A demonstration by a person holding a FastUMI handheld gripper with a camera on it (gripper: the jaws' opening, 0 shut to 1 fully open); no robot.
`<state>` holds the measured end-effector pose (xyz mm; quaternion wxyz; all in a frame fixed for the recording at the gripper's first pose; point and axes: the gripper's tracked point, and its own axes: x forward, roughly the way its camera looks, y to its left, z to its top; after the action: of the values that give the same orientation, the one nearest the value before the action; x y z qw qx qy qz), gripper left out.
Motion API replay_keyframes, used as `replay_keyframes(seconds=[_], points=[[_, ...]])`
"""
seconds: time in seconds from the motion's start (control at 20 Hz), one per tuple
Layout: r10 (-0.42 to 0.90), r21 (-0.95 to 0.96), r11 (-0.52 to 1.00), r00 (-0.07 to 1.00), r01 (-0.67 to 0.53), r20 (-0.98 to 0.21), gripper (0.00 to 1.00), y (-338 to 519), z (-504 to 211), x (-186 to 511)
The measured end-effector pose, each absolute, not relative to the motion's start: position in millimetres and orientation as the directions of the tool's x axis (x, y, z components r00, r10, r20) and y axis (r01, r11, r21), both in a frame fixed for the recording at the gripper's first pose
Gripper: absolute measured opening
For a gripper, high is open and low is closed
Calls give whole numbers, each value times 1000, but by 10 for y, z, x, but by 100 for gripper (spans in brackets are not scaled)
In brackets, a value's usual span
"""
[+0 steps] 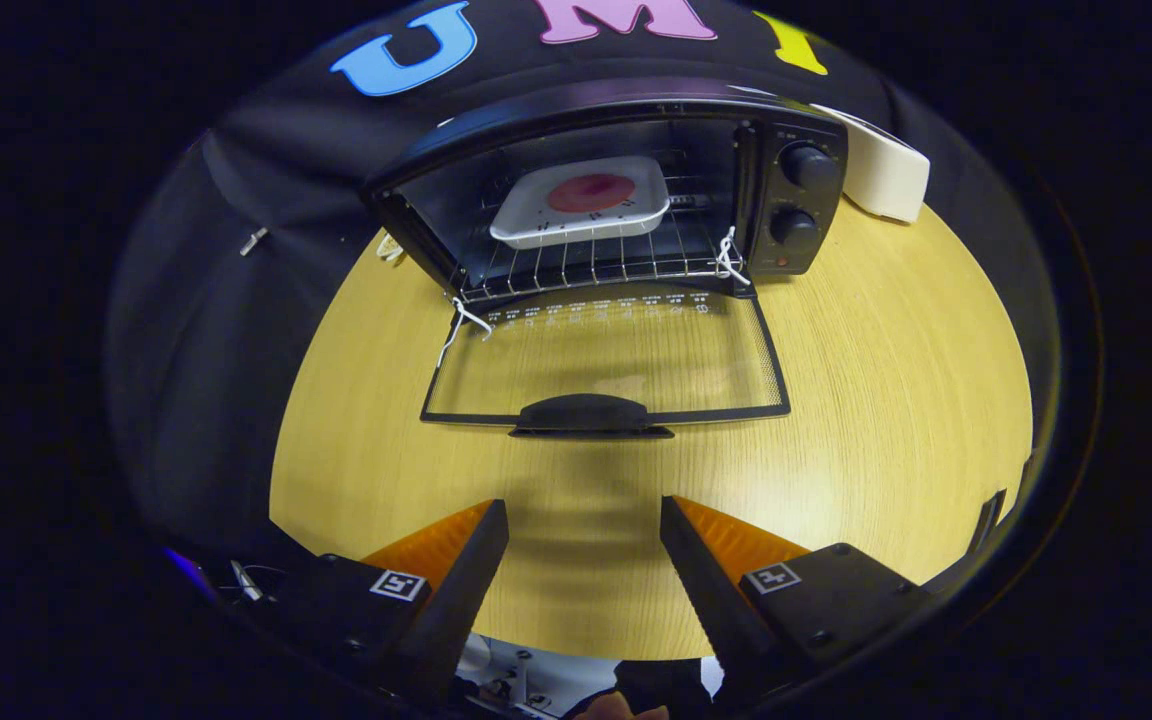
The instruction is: Open the toaster oven, put the food inside, and close the toaster oven door.
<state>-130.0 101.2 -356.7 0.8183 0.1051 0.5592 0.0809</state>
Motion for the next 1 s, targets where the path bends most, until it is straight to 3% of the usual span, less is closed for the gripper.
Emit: replay_keyframes(seconds=[0.7,1.0], points=[[112,139,988,297,69,-948,99,1084,-4176,-1061],[36,61,996,331,66,-943,98,1074,-4226,-887]])
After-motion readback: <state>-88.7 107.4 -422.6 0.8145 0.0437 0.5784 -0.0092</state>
